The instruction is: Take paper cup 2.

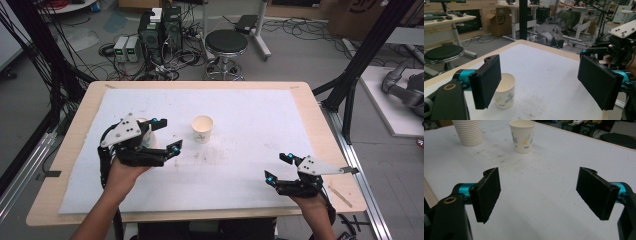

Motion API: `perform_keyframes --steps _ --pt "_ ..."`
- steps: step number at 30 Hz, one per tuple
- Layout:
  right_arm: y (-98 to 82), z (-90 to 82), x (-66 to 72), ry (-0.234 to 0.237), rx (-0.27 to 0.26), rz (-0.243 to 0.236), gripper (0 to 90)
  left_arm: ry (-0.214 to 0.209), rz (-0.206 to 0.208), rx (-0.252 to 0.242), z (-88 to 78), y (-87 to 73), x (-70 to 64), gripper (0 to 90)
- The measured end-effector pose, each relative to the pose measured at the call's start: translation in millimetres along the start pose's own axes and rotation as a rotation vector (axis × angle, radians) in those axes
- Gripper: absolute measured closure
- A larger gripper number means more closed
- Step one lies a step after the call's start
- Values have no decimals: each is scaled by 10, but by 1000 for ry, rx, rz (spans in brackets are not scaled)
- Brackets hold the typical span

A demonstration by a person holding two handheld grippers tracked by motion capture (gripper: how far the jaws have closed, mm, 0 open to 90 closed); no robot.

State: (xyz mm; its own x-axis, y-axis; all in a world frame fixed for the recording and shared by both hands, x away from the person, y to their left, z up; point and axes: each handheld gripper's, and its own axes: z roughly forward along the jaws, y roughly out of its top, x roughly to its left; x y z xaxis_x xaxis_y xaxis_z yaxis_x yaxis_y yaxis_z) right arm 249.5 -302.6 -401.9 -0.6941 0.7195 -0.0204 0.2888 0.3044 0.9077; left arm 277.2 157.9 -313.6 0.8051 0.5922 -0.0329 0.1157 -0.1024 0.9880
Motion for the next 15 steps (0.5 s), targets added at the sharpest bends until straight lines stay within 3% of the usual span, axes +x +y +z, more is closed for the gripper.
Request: perform_keyframes --steps 8,15 --pt "-12 14 4 3 8 5 202 110 -19 0 -289 31 273 181" --pt "-13 14 -7 3 6 5 202 175 -37 21 -362 -62 459 170"
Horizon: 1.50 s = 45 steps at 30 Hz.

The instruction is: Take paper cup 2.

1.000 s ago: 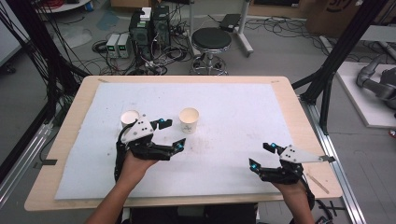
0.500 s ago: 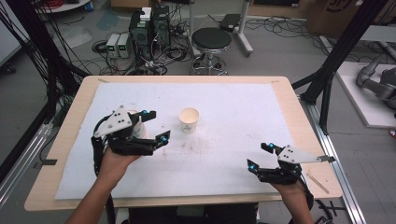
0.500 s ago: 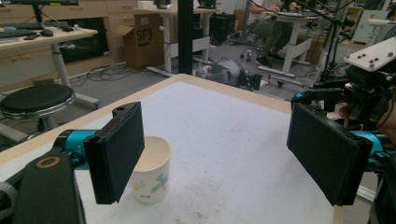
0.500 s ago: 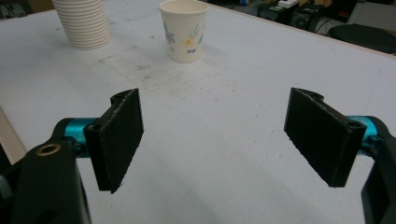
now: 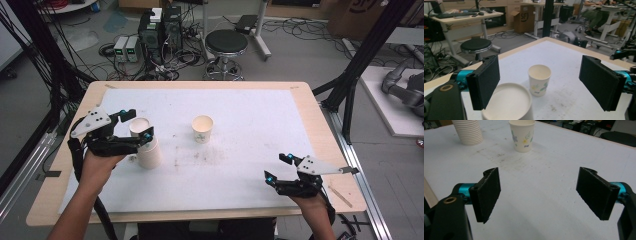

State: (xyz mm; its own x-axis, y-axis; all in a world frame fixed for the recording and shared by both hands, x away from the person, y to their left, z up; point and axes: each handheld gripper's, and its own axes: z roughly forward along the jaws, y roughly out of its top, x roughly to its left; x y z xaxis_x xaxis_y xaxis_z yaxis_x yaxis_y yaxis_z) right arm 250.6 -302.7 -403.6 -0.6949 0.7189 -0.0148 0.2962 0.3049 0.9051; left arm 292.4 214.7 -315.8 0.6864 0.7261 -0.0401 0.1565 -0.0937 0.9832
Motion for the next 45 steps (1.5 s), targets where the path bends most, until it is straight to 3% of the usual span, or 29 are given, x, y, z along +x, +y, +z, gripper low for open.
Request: perform_keyframes --steps 6,11,18,24,26,33,45 --pt "0 -1 10 3 3 -1 202 57 -26 45 49 -87 145 168" --pt "-4 -3 9 3 4 2 202 34 -49 76 107 -151 195 168" --pt "-11 7 12 7 8 1 202 48 -82 113 141 -263 268 187" --pt "-12 17 15 11 14 1 202 21 -100 126 145 -324 311 281" --pt "-11 20 20 12 16 2 202 15 -91 122 141 -331 309 331" --pt "-11 25 22 15 16 1 202 17 -84 107 127 -301 293 336" --pt "-2 25 26 16 14 6 202 -1 -74 13 -6 -23 246 341"
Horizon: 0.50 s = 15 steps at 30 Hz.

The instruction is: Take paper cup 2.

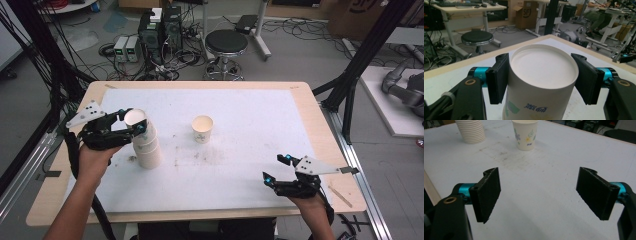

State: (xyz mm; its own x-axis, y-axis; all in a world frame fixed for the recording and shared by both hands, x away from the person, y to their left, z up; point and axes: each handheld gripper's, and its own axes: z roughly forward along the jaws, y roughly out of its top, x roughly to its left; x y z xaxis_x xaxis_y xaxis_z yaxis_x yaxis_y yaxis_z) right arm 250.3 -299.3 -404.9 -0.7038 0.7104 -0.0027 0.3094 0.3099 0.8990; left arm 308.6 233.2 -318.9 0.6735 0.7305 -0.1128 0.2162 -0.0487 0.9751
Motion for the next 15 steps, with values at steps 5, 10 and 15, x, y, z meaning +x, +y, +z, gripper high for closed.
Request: perform_keyframes --steps 5,10,15 --pt "5 -2 0 0 -5 -4 202 -5 15 -39 -59 119 -48 343" --pt "7 1 0 0 -4 -3 202 2 39 -88 -102 238 -119 344" --pt "14 -2 -2 -1 -8 -6 202 4 58 -127 -128 352 -197 345"
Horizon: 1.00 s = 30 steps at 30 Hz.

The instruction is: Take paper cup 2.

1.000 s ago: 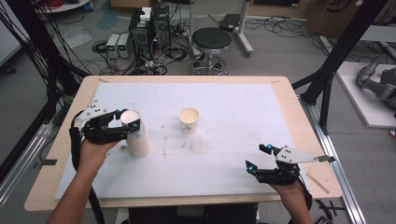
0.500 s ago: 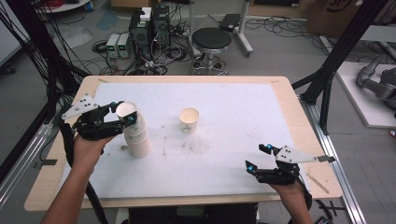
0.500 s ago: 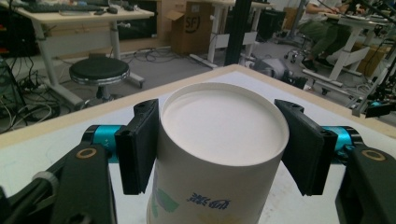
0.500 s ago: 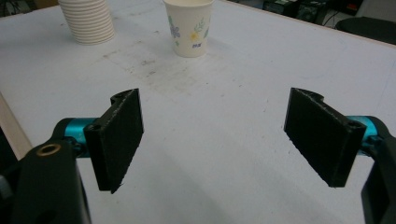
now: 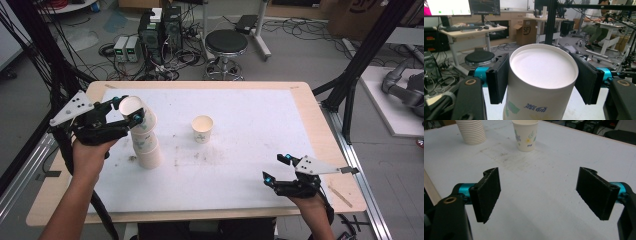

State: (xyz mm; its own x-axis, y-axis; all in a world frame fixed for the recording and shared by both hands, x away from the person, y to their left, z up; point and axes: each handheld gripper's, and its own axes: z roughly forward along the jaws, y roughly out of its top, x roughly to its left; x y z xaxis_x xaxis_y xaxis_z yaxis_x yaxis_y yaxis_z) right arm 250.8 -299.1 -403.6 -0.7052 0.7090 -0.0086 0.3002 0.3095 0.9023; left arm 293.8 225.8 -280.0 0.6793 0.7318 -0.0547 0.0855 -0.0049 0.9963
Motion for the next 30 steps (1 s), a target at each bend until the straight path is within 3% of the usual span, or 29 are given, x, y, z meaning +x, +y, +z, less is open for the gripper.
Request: perform_keyframes --steps 9,14,23,30 --pt "13 -8 0 6 -7 0 202 -60 16 -14 78 120 -170 347" --pt "25 3 10 17 -8 1 202 -126 -2 -15 165 129 -260 347" --pt "68 44 20 48 -5 -4 202 -244 12 35 419 -3 -486 347" --pt "99 91 27 72 2 -7 202 -292 1 67 578 -143 -566 347"
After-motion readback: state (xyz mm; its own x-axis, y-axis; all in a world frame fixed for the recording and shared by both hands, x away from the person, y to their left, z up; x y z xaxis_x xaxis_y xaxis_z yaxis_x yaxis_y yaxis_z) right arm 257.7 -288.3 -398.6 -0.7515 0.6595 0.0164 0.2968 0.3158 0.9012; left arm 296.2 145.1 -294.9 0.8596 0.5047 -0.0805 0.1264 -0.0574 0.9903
